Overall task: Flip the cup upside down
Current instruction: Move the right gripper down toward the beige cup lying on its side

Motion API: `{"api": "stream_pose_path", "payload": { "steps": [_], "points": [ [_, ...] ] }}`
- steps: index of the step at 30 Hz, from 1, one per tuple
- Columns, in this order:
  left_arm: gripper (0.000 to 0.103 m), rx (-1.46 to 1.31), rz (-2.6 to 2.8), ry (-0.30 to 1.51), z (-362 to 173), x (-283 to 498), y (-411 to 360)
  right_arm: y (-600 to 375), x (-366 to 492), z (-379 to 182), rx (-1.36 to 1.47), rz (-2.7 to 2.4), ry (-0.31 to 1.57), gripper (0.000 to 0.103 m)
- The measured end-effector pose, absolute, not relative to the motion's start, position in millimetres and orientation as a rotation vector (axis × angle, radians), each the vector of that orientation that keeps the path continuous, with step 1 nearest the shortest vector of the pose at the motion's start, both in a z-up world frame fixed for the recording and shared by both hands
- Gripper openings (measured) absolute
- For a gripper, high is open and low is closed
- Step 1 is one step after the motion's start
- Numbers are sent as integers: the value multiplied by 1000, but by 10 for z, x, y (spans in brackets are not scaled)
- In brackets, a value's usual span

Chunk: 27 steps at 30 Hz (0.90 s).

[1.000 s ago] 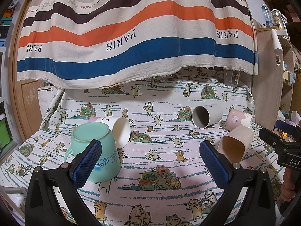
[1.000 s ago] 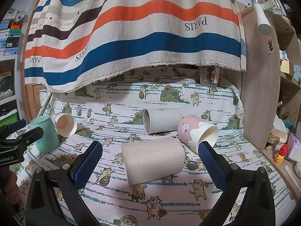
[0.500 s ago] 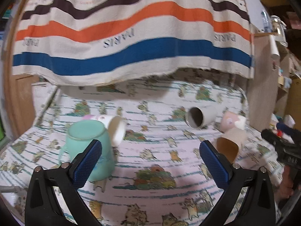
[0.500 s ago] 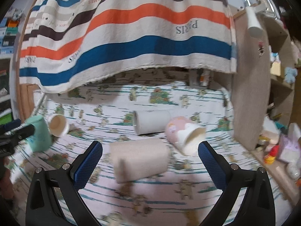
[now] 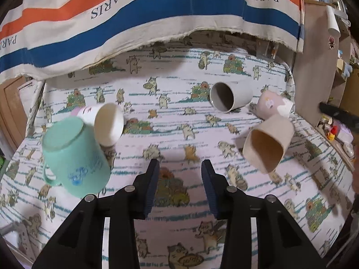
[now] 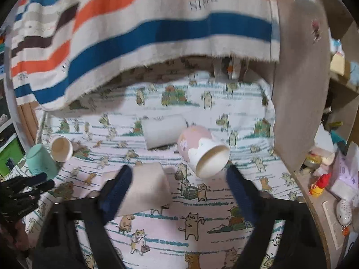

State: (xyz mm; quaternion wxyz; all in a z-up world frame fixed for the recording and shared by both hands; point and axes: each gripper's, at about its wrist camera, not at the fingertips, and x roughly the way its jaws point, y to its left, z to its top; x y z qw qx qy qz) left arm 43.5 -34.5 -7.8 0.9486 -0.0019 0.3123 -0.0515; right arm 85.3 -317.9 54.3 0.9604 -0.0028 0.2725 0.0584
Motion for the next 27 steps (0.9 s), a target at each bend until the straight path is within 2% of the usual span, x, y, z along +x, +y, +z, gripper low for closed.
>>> {"api": "stream_pose_path", "payload": {
  "steps": [2, 3, 8, 13, 14, 16, 21, 27],
  "points": [
    [38, 8, -112, 636, -13, 457, -391, -3178, 1012, 481, -24, 82, 592, 60],
    [38, 15, -115, 638, 10, 469, -425, -3172, 1109, 440, -28, 66, 620, 58],
    [39, 57, -95, 708, 17, 696, -556, -3243, 1424, 204, 28, 53, 728, 58],
    [38, 0, -123, 742, 60, 1051, -515, -3186, 1380, 92, -8, 47, 769, 58],
    [37, -14, -139, 751, 71, 1145, -515, -3179, 1363, 83, -15, 49, 775, 58],
    [27, -11, -159, 764, 71, 1313, -573, -3145, 1307, 55, -22, 59, 786, 58],
    [19, -9, -221, 857, -92, 1730, -815, -3030, 1331, -33, -31, 83, 839, 58],
    [16, -24, -278, 931, -249, 1944, -874, -2916, 1379, -87, -50, 105, 855, 58]
  ]
}}
